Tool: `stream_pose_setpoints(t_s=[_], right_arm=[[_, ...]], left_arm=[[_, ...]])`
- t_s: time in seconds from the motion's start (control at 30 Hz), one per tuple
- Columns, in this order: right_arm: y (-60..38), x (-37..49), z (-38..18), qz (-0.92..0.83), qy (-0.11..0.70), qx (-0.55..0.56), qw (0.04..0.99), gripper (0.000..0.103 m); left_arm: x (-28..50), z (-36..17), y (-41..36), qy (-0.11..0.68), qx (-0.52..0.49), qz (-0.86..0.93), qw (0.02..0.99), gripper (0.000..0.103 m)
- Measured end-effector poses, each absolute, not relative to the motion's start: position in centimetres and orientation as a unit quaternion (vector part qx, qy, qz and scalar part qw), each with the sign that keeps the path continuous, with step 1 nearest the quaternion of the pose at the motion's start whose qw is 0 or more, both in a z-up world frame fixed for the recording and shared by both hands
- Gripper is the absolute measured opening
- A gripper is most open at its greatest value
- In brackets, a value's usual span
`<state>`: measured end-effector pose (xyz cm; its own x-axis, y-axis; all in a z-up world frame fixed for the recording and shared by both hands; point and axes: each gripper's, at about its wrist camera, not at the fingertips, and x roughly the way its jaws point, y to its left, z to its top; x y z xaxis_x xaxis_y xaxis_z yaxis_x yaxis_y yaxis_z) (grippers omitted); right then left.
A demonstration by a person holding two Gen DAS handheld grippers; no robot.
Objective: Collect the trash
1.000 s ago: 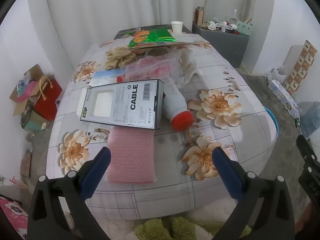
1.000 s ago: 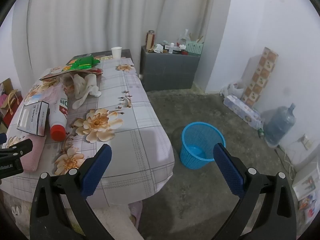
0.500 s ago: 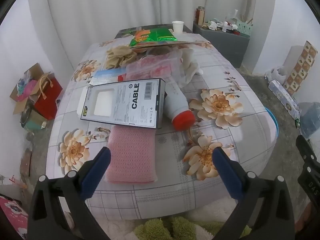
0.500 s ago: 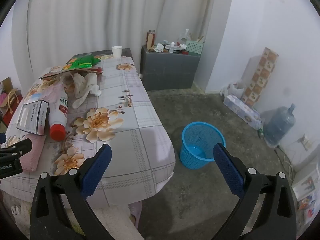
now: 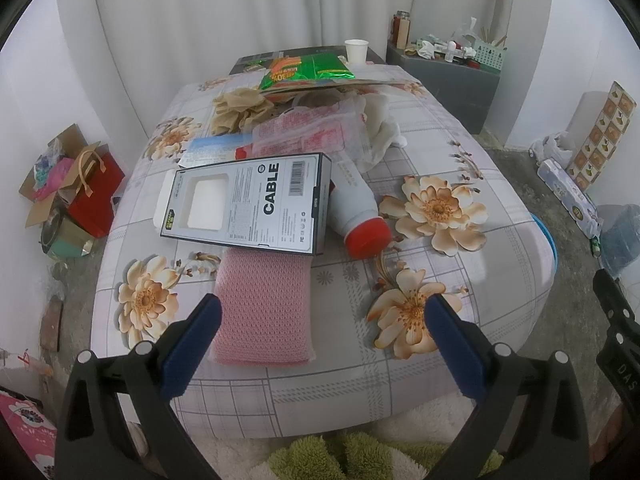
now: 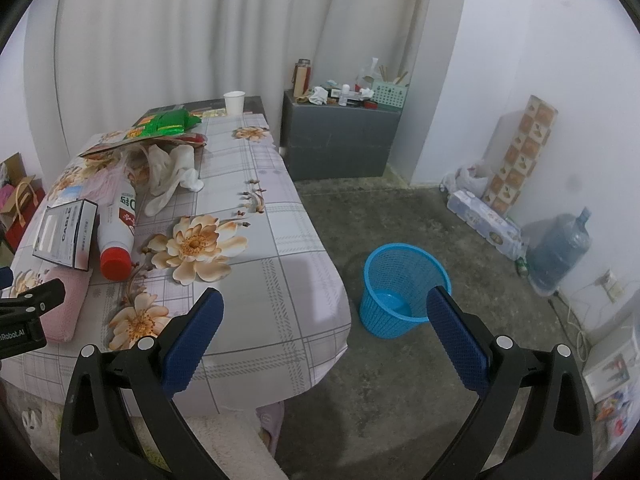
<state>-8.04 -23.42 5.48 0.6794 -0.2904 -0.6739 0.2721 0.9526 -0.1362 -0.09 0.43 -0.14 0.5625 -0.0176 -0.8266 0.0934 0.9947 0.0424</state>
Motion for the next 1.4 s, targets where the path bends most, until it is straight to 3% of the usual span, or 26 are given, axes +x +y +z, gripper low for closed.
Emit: stream_pose_setpoints(t_s=[1.4], right_arm=[[-23.40, -8.04, 5.46, -0.154, 0.371, -0.014, 0.916, 0.097]], left_arm=[[-0.09, -0.80, 0.61, 0.473, 0.039, -0.030, 0.880, 0.099]])
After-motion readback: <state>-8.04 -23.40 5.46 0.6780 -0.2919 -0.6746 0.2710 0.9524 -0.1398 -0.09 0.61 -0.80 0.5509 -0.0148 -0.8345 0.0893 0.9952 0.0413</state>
